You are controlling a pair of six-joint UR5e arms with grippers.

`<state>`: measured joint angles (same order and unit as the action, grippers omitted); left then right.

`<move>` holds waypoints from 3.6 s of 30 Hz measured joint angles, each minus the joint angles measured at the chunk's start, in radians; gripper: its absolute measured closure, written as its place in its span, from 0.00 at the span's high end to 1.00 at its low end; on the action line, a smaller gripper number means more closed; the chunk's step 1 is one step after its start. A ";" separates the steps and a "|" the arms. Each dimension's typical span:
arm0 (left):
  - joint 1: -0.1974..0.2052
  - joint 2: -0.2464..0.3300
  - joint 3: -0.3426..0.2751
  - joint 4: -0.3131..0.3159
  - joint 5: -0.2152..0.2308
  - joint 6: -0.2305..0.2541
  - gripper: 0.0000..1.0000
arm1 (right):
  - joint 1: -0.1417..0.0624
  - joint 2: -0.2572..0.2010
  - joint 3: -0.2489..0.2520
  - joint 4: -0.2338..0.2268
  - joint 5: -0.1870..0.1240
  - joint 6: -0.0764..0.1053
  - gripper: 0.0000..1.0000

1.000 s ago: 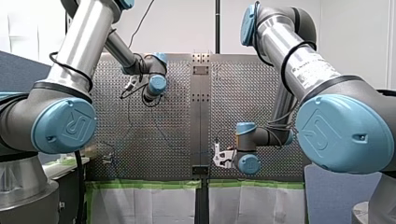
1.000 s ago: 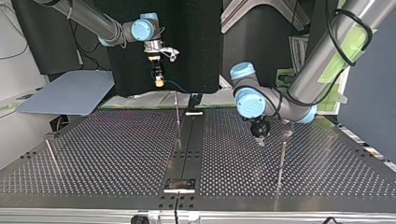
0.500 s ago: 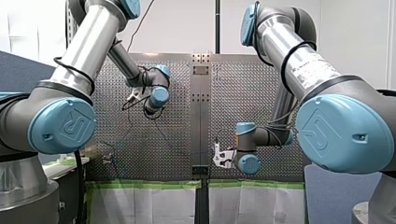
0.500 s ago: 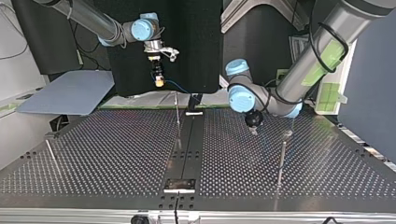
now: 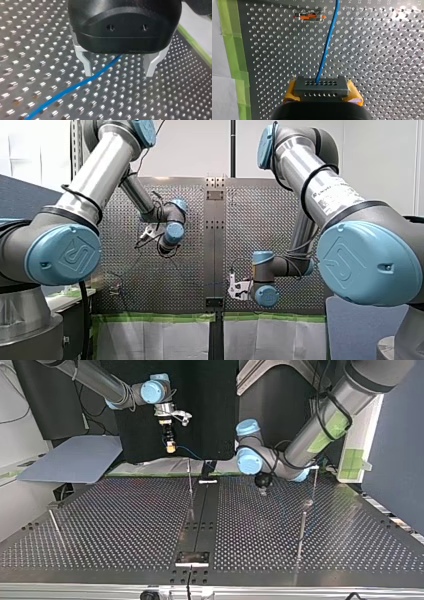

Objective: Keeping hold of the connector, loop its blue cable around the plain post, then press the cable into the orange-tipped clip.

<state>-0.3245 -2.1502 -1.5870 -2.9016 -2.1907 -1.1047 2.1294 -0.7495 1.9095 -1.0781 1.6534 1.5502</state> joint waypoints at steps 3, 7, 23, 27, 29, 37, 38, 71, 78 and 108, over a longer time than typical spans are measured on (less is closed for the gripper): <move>-0.001 -0.030 0.000 0.017 0.000 -0.016 1.00 | 0.000 0.000 0.000 0.000 0.000 0.001 0.00; 0.002 -0.053 0.000 0.024 0.001 -0.035 1.00 | 0.000 0.000 0.000 -0.003 0.000 0.002 0.00; 0.001 -0.088 0.022 0.045 0.058 -0.146 1.00 | 0.009 0.000 -0.001 -0.008 -0.002 -0.005 0.00; -0.007 -0.127 0.030 0.064 0.086 -0.177 1.00 | 0.011 0.000 -0.001 -0.008 -0.009 -0.006 0.00; -0.010 -0.142 0.032 0.078 0.101 -0.193 1.00 | 0.013 0.000 -0.002 -0.008 -0.012 -0.008 0.00; -0.019 -0.170 0.038 0.118 0.170 -0.262 1.00 | 0.017 0.000 -0.009 -0.001 -0.017 -0.016 0.00; -0.019 -0.172 0.039 0.117 0.177 -0.269 1.00 | 0.017 0.000 -0.009 -0.001 -0.017 -0.017 0.00; -0.115 -0.307 0.119 0.014 0.442 -0.425 1.00 | 0.008 0.000 -0.019 0.020 -0.026 -0.033 0.00; -0.132 -0.307 0.119 -0.025 0.511 -0.494 1.00 | 0.008 0.000 -0.020 0.021 -0.026 -0.033 0.00; -0.151 -0.306 0.114 0.131 0.601 -0.688 0.07 | 0.008 0.000 -0.022 0.024 -0.030 -0.034 0.00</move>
<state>-0.4759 -2.4566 -1.4734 -2.7702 -1.5893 -1.7926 2.1375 -0.7495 1.8878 -1.0537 1.6231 1.5159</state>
